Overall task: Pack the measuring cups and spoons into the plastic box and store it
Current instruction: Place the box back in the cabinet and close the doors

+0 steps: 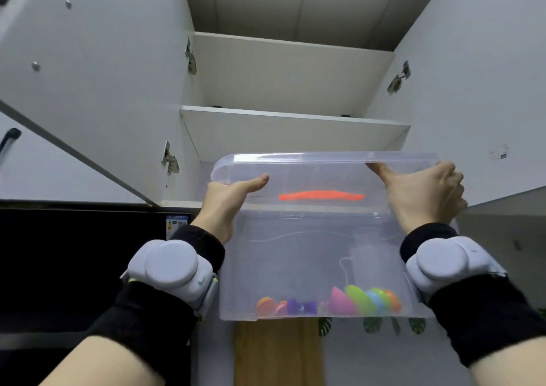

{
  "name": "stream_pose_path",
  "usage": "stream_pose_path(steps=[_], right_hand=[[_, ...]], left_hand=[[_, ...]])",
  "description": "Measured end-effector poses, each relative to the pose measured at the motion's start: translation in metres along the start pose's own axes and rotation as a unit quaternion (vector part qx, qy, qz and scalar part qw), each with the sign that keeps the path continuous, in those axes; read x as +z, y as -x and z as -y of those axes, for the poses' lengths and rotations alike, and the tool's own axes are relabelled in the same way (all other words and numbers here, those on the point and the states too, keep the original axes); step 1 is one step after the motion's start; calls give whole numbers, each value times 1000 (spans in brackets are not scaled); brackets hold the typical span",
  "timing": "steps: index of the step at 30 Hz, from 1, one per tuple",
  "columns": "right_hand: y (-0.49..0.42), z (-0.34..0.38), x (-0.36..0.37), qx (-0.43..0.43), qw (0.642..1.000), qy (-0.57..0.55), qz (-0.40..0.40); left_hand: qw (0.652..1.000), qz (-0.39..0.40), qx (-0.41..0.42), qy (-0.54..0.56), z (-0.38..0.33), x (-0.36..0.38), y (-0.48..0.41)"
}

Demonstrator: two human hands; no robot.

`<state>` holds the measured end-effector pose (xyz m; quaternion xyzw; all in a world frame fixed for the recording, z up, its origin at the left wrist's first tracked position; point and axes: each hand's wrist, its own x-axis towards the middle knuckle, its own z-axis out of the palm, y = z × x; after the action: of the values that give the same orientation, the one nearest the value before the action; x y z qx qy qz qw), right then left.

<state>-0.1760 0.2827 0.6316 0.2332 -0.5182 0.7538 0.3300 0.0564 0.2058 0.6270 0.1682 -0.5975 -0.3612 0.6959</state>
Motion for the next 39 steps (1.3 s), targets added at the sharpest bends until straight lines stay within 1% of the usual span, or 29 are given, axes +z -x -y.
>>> stream_pose_path(steps=[5, 9, 13, 17, 19, 28, 39], right_hand=[[-16, 13, -6, -1, 1000, 2, 25], [-27, 23, -12, 3, 999, -3, 43], [-37, 36, -20, -9, 999, -14, 42], [-50, 53, -26, -19, 999, -34, 33], [-56, 59, -25, -18, 998, -50, 33], [-66, 75, 24, -49, 992, -95, 67], [-111, 109, 71, -123, 985, -117, 39]], left_hand=[[1000, -15, 1, 4, -20, 4, -2], [1000, 3, -8, -9, -39, 6, 1], [1000, 19, -7, -24, -57, 4, 3], [998, 23, 54, -31, -84, 7, 4], [997, 12, 75, -32, -97, 9, 1], [990, -27, 130, -54, -123, 9, -46], [977, -52, 196, -69, -149, 12, -105]])
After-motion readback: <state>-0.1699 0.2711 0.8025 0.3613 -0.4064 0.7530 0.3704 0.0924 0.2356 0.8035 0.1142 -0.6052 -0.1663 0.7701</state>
